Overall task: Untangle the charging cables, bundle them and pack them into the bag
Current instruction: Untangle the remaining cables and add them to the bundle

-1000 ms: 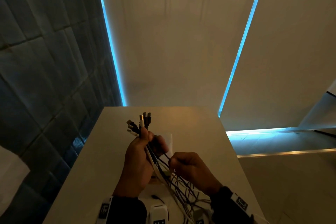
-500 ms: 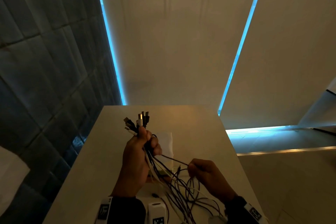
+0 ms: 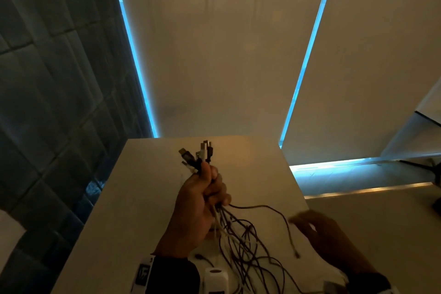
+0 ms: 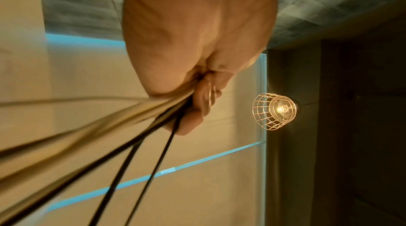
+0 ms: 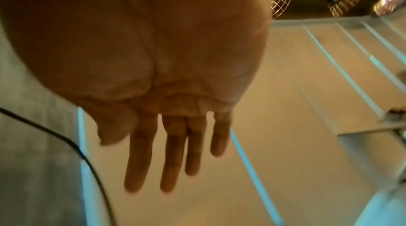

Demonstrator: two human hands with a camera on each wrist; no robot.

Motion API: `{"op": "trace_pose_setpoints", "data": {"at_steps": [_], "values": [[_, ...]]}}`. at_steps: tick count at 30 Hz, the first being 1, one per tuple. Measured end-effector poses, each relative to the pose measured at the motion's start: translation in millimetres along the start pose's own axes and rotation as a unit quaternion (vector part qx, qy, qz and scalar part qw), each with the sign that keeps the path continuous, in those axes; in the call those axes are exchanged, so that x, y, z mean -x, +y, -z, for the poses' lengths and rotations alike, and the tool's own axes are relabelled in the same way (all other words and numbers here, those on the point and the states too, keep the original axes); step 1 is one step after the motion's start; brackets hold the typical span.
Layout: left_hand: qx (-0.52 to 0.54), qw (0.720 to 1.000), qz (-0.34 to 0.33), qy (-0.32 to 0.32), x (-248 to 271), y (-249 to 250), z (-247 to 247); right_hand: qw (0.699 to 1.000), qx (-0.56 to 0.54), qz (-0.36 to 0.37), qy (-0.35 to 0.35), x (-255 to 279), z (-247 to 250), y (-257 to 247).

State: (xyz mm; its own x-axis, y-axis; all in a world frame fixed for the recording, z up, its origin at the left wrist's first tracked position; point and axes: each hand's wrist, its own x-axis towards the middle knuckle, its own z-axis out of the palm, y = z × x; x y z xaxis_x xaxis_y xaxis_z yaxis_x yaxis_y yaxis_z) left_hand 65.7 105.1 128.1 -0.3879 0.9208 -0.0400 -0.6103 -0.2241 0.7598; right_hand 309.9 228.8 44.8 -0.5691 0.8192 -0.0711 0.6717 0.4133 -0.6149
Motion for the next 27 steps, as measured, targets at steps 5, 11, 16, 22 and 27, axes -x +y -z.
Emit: {"op": "trace_pose_setpoints", "data": {"at_steps": [5,11,16,22,27], "values": [[0.015,0.998,0.018,-0.055,3.5,-14.0,-20.3,0.945,-0.264,0.172,-0.089,5.2,-17.6,-107.8],[0.044,0.999,-0.006,0.024,3.5,-11.3,-8.3,0.885,-0.413,0.119,-0.181,6.8,-52.7,-108.4],[0.058,0.996,-0.01,0.062,3.0,-11.6,3.4,0.894,-0.398,0.044,-0.201,7.9,-71.5,-73.7],[0.052,0.995,-0.01,0.09,0.1,-19.2,18.9,0.917,-0.276,-0.109,-0.268,0.8,-91.5,-16.0],[0.043,0.993,-0.003,0.109,-5.8,-11.3,30.6,0.975,-0.007,-0.006,-0.222,-48.9,-93.5,3.1]]}}
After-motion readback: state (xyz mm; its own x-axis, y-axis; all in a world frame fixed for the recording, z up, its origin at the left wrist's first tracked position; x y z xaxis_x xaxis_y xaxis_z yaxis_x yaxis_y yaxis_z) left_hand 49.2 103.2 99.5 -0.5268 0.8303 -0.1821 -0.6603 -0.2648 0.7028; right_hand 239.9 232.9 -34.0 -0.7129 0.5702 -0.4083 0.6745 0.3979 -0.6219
